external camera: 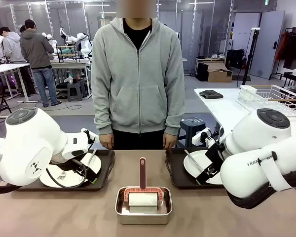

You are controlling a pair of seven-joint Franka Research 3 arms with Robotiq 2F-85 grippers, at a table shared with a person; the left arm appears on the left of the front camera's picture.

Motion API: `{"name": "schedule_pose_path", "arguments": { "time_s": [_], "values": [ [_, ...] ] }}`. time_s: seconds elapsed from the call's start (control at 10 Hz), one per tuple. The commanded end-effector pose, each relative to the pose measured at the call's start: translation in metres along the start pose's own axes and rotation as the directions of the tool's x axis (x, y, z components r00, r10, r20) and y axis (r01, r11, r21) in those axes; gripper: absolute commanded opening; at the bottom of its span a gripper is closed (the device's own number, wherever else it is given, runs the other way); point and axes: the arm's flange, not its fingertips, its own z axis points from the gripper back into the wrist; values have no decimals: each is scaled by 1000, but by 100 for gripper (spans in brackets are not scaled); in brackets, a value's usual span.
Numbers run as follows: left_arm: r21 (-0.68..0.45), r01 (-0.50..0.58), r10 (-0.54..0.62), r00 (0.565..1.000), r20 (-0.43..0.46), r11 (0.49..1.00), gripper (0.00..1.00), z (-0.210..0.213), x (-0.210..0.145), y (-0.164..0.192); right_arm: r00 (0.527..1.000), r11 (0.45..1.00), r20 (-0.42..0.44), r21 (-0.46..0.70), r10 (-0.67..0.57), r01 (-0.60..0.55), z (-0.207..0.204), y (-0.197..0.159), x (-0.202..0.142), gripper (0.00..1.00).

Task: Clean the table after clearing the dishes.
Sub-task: When the left (or right) Handle tray is removed, use the left hand (or right hand) to clean the left (or right) side of the table with the Lint Roller.

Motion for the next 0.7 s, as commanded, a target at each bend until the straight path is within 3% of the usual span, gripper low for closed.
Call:
{"name": "schedule_pose_path", "arguments": {
  "time_s": [0.0,0.3,0.5,0.6],
  "values": [
    [0,-1,1,1000,0,1000,100,0,0,0,1000,1000,0,1,-1,1,0,1,0,100],
    [-13,5,-5,1000,-10,1000,100,8,10,9,1000,1000,8,16,8,-8,13,-13,13,100],
    [-121,-29,23,998,-55,992,100,25,27,36,999,974,-23,223,-41,45,26,-40,37,100],
    [-263,-40,15,995,-97,964,100,31,36,51,996,953,-7,290,-86,84,32,-51,50,100]
  ]
}}
